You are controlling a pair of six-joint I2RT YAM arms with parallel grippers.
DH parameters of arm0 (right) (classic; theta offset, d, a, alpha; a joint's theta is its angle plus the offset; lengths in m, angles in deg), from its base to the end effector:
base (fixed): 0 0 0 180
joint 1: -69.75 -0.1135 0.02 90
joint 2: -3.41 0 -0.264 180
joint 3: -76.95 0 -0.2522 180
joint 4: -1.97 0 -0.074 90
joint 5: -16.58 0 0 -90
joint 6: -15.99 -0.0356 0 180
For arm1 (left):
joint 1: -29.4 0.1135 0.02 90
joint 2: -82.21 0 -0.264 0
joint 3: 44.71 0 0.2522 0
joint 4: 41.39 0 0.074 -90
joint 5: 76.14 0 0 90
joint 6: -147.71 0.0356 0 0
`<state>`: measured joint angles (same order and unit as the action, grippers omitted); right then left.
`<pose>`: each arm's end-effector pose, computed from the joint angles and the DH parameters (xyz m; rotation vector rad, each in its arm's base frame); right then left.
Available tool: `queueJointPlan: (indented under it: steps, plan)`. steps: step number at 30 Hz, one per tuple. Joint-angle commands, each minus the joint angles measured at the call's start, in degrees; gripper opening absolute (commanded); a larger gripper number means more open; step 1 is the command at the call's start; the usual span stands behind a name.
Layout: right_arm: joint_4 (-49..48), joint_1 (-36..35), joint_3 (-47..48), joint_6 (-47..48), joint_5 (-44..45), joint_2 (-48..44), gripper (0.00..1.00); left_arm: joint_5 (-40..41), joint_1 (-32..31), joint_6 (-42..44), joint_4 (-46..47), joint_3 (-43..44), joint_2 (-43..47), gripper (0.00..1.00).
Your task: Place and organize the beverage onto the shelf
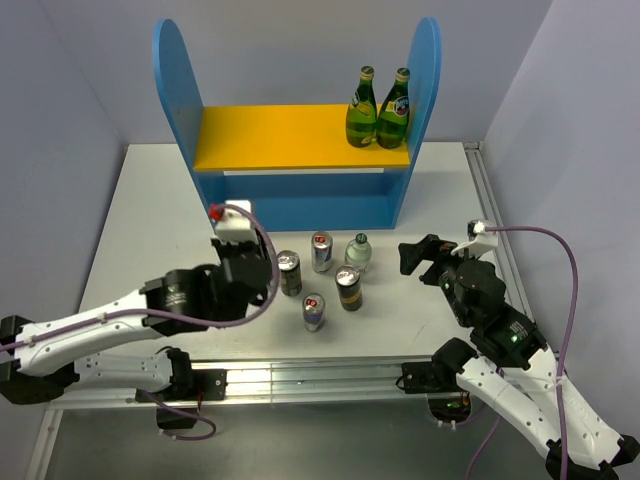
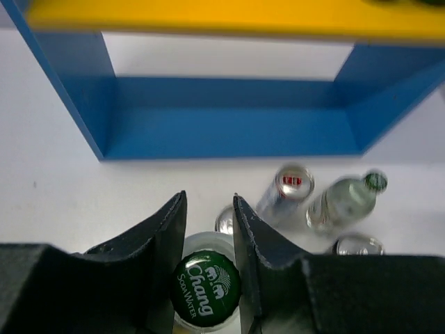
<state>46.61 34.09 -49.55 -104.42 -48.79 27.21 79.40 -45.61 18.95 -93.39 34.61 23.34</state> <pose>0.0901 0.0464 0.3176 0.2194 1.8146 0.4250 0.0819 -0.1804 0.3812 -0.0526 1.7927 -0.1973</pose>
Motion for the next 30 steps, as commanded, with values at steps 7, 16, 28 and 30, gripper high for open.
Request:
queueJointPlan:
  steps: [7,16,28,30]
  plan:
    - [-1.7,-0.3,-0.3,-0.2,0.3,-0.5,1.00,-14.5,19.9,31.5,22.3,24.8,-4.1,0.00]
    - [-1.6,-0.3,-0.6,-0.5,0.3,-1.7,1.00,-31.7,39.0,32.3,11.6,53.9,-23.8,0.00]
    - [-1.6,-0.4,-0.7,-0.6,0.3,-2.4,1.00,-44.8,56.4,30.9,6.8,70.5,-41.9,0.00]
    - [-1.7,-0.3,-0.8,-0.6,0.2,-2.3,1.00,-46.5,57.5,29.8,7.7,68.0,-41.8,0.00]
